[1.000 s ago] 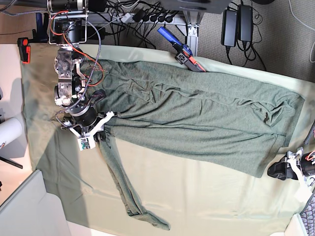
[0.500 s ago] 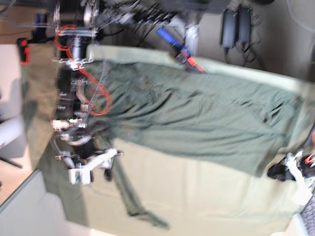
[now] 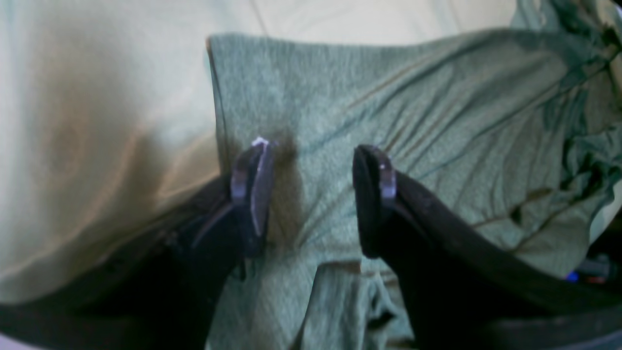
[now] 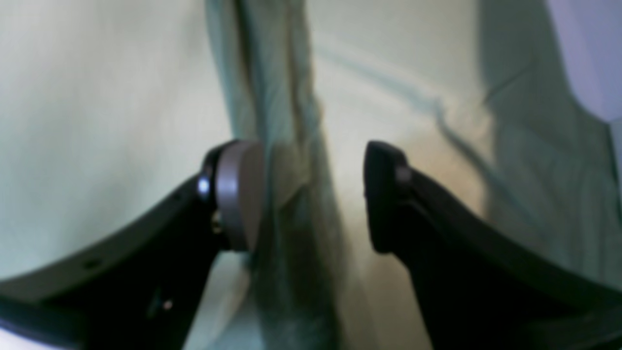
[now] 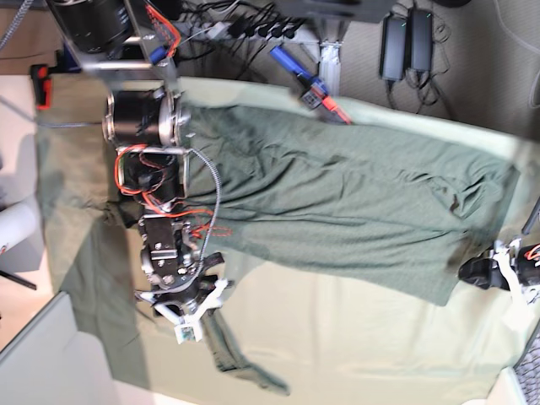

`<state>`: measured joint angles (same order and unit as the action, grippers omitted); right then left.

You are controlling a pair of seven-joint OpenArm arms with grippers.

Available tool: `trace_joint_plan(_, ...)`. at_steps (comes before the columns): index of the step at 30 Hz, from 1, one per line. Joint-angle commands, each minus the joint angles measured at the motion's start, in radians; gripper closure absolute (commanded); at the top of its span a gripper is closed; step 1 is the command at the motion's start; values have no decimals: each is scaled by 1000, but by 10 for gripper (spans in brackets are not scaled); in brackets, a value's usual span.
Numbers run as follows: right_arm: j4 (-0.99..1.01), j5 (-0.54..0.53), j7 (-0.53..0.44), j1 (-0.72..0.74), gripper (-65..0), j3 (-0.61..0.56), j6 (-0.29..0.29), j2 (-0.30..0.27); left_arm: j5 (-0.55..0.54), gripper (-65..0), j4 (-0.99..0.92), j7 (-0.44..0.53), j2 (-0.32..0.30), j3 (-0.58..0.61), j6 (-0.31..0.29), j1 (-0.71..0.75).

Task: Fold the T-shirt properly
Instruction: 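Grasp the loose sleeve with the right gripper, then carry the sleeve across the shirt body toward the left gripper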

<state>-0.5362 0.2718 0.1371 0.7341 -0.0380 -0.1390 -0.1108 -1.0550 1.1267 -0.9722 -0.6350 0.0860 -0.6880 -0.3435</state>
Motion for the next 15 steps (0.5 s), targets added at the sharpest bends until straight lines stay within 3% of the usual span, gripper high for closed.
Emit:
trace_joint_plan(1, -10, 12, -29, 35, -330, -13, 19, -5, -26, -302, 33, 18, -23, -7, -10, -21)
trace_joint_plan(3, 12, 29, -31, 32, -330, -47, 28, -5, -26, -302, 57, 17, -27, -7, -10, -16)
trace_joint_plan(7, 85, 68, -60, 33, -329, -93, 110, -5, -26, -302, 73, 18, -36, -7, -10, -16)
trace_joint_plan(9, 111, 68, -76, 32, -323, -97, 110, -5, -27, -302, 73, 18, -39, -7, -10, -16)
trace_joint_plan(11, 117, 69, -89, 26, -225, -97, 110, -5, -27, -302, 73, 28, -39, -7, -10, -16)
trace_joint_plan(14, 117, 68, -90, 21, -23, -97, 109, -5, -26, -302, 73, 37, -39, -7, -10, -17)
trace_joint_plan(15, 117, 68, -93, 22, 0, -97, 108, -4, -26, -302, 73, 39, -39, -7, -10, -17)
